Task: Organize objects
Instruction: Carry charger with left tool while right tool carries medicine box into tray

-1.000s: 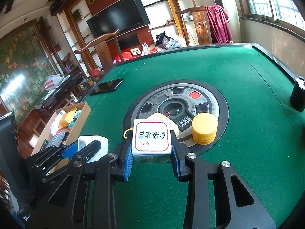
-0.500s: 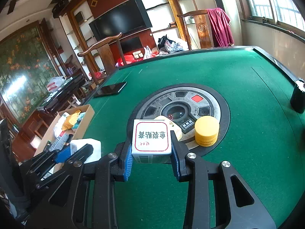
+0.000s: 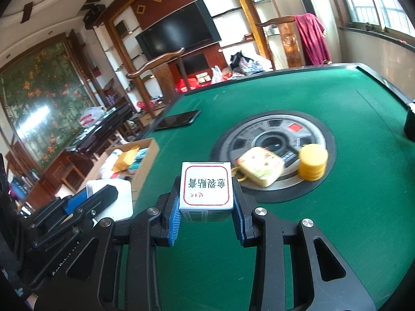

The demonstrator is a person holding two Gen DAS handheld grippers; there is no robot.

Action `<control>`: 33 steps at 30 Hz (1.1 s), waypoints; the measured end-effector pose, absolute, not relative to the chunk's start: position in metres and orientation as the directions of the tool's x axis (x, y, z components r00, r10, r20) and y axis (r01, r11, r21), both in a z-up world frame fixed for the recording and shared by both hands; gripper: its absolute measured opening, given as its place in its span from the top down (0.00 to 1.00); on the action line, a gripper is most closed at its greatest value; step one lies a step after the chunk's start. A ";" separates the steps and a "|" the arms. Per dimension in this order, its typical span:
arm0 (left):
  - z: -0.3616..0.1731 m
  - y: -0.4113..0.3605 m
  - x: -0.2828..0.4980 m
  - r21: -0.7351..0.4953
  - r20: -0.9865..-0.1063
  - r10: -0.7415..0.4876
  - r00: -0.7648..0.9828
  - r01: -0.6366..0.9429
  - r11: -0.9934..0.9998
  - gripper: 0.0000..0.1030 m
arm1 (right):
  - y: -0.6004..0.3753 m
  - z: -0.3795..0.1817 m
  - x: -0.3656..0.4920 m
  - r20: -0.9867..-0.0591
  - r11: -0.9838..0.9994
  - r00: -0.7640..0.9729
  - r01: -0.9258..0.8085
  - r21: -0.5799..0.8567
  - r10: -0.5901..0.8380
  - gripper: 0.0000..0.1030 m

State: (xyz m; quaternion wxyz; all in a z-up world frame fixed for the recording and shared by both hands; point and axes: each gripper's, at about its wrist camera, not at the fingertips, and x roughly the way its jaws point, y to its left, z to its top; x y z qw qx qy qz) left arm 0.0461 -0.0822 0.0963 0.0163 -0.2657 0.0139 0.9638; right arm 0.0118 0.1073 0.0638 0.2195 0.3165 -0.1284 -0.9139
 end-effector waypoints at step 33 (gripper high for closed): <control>0.055 -0.295 0.041 -0.282 -0.667 0.033 -0.744 0.211 -0.936 0.79 | -0.094 0.038 0.064 -0.670 -0.719 -0.425 0.653 0.238 -0.608 0.68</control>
